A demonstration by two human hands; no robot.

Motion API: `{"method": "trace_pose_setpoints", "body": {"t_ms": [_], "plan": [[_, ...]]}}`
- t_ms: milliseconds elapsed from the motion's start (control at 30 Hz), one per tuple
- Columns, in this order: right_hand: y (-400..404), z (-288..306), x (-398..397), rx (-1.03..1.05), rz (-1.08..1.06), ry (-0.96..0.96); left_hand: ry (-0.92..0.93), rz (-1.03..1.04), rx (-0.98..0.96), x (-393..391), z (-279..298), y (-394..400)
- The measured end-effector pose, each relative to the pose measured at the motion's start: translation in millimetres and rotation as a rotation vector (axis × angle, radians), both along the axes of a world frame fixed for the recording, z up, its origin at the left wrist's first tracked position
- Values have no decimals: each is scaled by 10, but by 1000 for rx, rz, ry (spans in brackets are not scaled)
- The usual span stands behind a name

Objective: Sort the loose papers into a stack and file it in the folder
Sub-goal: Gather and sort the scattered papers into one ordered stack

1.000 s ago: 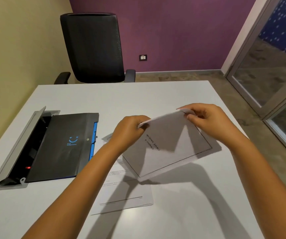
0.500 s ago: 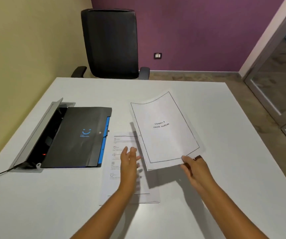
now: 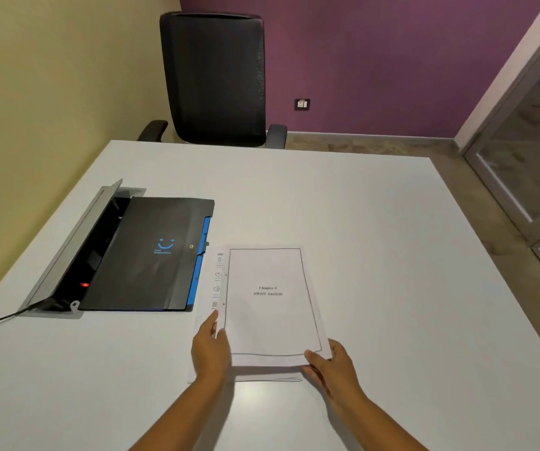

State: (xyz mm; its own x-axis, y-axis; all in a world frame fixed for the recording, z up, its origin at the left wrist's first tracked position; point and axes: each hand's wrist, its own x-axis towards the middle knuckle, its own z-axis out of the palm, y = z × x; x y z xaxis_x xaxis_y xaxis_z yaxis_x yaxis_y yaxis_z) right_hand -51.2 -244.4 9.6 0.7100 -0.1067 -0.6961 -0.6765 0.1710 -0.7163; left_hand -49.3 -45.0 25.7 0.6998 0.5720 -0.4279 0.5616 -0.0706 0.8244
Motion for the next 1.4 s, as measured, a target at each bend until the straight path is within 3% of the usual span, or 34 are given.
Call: {"method": "trace_pose_setpoints", "body": {"t_ms": [267,400,467,567,767,1000,1067,1267,1400], "plan": [[149,-192,-63,-353,421,-12,107,-29,128,-265,-264,183],[154,-197,3,-617,587,-81,164,82,332,-170,-232,275],[145,-188,28,-697,611,-112,219,25,391,-134,-259,323],[152,-162,48,-782,706,-108,260,-82,325,-46,-314,347],[207,-155,38,-952,816,-120,317,-23,92,98,-298,392],[87,-120,56,-990,812,-140,254,-305,-81,110,-211,470],[21,-101,125,-939,776,-133,192,-320,-107,88,-167,469],[-151,171,454,-176,242,-190,6,-401,-144,99,22,406],[-278,444,616,-136,221,-347,-122,-390,-113,237,236,348]]}}
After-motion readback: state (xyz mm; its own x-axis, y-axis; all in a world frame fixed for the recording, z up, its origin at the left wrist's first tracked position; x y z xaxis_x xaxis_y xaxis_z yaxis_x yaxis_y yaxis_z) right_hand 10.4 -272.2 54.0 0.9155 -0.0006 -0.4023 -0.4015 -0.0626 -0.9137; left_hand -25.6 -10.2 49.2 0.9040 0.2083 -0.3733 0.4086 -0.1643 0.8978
